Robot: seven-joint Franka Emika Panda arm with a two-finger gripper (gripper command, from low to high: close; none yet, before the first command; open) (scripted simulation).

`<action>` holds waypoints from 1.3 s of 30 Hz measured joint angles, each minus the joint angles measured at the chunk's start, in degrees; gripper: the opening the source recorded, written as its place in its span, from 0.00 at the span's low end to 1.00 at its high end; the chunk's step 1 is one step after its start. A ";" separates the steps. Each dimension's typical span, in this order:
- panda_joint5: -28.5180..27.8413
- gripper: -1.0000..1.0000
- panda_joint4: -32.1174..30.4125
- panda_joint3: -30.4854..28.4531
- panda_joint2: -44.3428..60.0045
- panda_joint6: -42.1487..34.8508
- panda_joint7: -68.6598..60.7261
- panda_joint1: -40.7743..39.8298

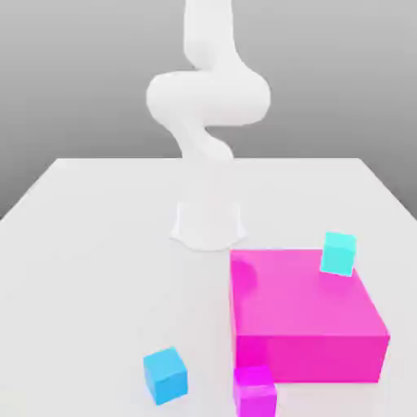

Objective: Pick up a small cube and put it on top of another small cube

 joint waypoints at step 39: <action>-4.54 0.00 -7.31 3.15 63.32 28.73 2.17 3.22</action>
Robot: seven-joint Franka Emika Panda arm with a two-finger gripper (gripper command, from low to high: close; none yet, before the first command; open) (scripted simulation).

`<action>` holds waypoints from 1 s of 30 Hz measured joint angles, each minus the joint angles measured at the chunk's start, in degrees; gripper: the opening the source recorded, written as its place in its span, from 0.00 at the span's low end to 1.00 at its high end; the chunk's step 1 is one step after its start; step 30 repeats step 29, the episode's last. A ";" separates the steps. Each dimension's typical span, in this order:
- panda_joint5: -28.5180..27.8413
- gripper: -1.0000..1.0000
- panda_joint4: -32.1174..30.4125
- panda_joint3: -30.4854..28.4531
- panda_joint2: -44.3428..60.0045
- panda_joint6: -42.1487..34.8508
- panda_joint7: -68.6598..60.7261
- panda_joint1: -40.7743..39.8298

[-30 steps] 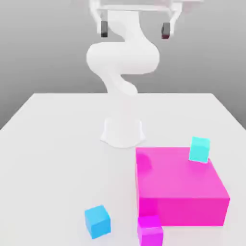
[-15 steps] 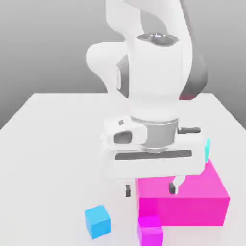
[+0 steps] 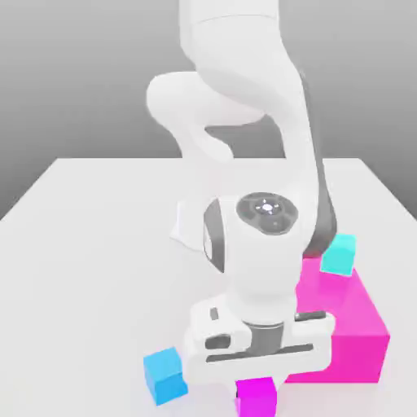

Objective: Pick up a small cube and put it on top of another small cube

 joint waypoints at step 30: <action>16.31 1.00 22.82 -18.99 4.44 -19.66 17.09 -22.41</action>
